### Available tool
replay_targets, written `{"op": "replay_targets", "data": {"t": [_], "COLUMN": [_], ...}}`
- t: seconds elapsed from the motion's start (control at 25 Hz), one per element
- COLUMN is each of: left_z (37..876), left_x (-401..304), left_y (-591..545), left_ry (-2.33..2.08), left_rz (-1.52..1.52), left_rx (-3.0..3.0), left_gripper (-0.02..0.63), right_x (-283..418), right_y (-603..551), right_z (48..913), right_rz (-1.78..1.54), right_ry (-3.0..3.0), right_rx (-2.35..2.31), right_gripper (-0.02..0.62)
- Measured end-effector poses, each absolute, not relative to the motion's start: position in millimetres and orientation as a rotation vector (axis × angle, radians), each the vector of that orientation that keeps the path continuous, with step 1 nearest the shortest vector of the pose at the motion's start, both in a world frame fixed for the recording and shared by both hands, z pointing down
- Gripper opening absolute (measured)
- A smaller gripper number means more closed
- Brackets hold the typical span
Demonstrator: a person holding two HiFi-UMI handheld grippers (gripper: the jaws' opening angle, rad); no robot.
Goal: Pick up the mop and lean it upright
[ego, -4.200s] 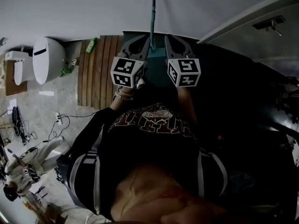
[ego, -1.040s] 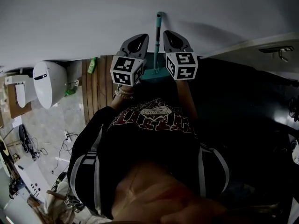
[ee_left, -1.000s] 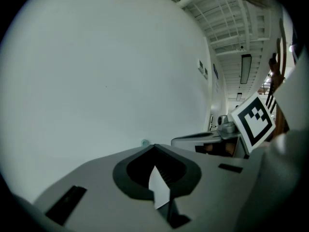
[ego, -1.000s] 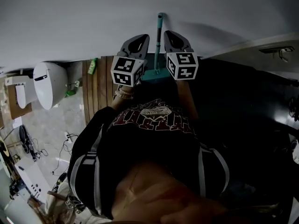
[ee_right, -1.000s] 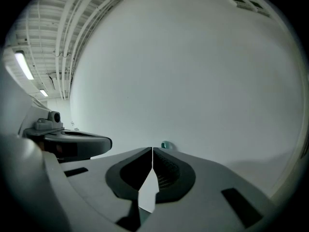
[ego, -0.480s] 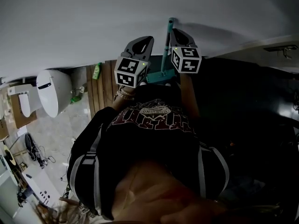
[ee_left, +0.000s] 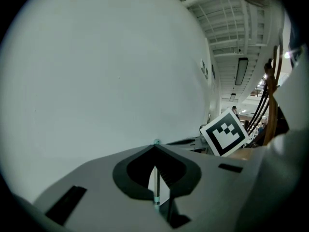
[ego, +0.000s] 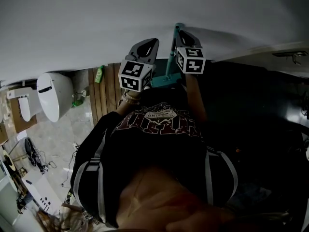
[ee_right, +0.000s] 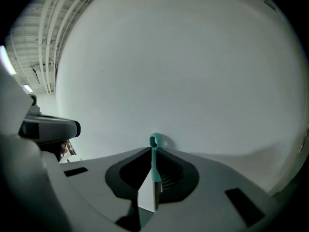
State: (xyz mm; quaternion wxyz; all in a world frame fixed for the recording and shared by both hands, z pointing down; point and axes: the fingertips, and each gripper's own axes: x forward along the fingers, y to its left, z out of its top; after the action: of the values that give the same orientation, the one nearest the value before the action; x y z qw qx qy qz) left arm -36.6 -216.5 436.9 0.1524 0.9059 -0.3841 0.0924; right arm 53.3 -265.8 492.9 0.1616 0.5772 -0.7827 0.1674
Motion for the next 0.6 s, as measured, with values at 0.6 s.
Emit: {"op": "replay_targets", "data": {"t": [0.6], "left_z": [441.5], "left_x": [-54.9], "left_y": [-231.0], "left_ry": [-1.165], "left_rz": [0.267], "left_rx": [2.553], "left_gripper": [0.040], "right_x": [44.5], "right_y": [-287.6], "right_z": [513.3], "right_rz": [0.495], "right_ry": [-2.174], "right_rx": [1.623], "right_gripper": [0.109]}}
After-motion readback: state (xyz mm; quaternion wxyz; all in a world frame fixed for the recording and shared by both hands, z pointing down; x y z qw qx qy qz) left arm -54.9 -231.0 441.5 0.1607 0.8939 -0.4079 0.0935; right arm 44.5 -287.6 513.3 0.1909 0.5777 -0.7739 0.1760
